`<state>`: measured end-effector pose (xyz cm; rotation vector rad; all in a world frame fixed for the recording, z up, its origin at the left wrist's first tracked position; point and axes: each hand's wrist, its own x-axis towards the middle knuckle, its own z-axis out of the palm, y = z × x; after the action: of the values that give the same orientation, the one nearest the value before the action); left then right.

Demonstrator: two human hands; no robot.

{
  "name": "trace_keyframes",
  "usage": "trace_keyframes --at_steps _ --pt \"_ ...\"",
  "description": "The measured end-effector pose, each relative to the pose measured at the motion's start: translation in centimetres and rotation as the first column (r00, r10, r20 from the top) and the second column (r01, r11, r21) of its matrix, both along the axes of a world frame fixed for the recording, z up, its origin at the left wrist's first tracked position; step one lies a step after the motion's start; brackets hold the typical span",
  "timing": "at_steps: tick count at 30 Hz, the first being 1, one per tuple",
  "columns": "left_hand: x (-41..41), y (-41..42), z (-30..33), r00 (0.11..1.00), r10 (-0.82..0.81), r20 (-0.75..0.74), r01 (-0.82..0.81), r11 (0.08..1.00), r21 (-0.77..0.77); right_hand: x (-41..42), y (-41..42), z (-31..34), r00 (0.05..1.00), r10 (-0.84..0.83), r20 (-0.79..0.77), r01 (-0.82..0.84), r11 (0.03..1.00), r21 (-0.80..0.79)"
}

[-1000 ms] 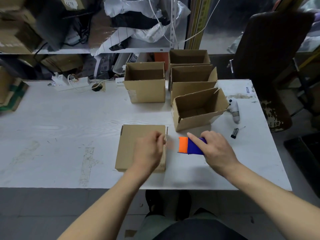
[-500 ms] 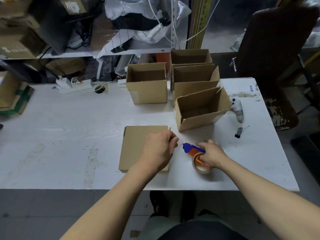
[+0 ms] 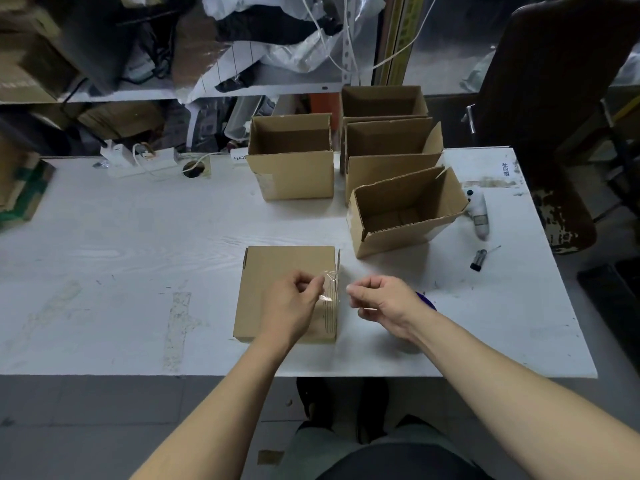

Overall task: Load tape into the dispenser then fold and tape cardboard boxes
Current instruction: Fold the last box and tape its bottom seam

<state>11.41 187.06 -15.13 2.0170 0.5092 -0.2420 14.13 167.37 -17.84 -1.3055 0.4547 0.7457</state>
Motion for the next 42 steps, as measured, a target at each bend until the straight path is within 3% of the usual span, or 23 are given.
trace_keyframes --at_steps 3,6,14,18,22,28,31,34,36,39,42 --pt "-0.5 -0.6 -2.1 0.984 -0.098 0.146 0.048 0.949 0.310 -0.7 0.8 -1.7 0.995 -0.095 -0.019 0.095 0.995 -0.031" --pt "-0.6 -1.1 -4.4 0.920 -0.286 0.267 0.071 0.792 0.606 -1.3 1.7 -2.8 0.985 -0.172 0.006 0.172 0.984 -0.052" --pt "-0.3 -1.2 -7.1 0.853 -0.449 0.266 0.103 0.646 0.756 -2.0 3.4 -5.5 0.979 -0.188 0.075 0.201 0.939 -0.278" --pt "-0.3 -0.6 -7.6 0.836 -0.488 0.250 0.064 0.539 0.840 -2.3 4.8 -6.2 0.989 -0.082 0.121 0.127 0.895 -0.428" --pt "-0.6 0.0 -8.2 0.927 -0.330 0.175 0.049 0.572 0.819 -2.7 5.2 -6.1 0.983 0.093 0.158 0.009 0.837 -0.548" --pt "-0.4 0.6 -8.1 0.937 -0.299 0.182 0.064 0.658 0.750 -2.8 5.3 -6.1 0.961 0.270 0.062 -0.187 0.796 -0.576" --pt "-0.3 0.5 -7.8 0.948 -0.260 0.183 0.055 0.701 0.711 -3.2 4.5 -5.2 0.939 0.313 0.143 -0.137 0.721 -0.679" --pt "0.0 0.1 -7.4 0.976 -0.197 0.091 0.072 0.689 0.721 -4.4 4.3 -4.1 0.940 0.234 0.247 -0.026 0.774 -0.633" --pt "0.3 -0.2 -7.2 0.984 -0.174 0.041 0.089 0.680 0.728 -5.5 4.8 -3.9 0.930 0.273 0.245 -0.108 0.843 -0.528" --pt "0.8 -0.7 -7.0 0.985 -0.175 -0.009 0.128 0.686 0.716 -6.1 5.1 -4.5 0.883 0.393 0.258 -0.216 0.827 -0.519" --pt "0.7 -0.9 -7.1 0.979 -0.201 0.028 0.124 0.697 0.706 -5.6 4.8 -4.5 0.889 0.391 0.236 -0.218 0.817 -0.534"
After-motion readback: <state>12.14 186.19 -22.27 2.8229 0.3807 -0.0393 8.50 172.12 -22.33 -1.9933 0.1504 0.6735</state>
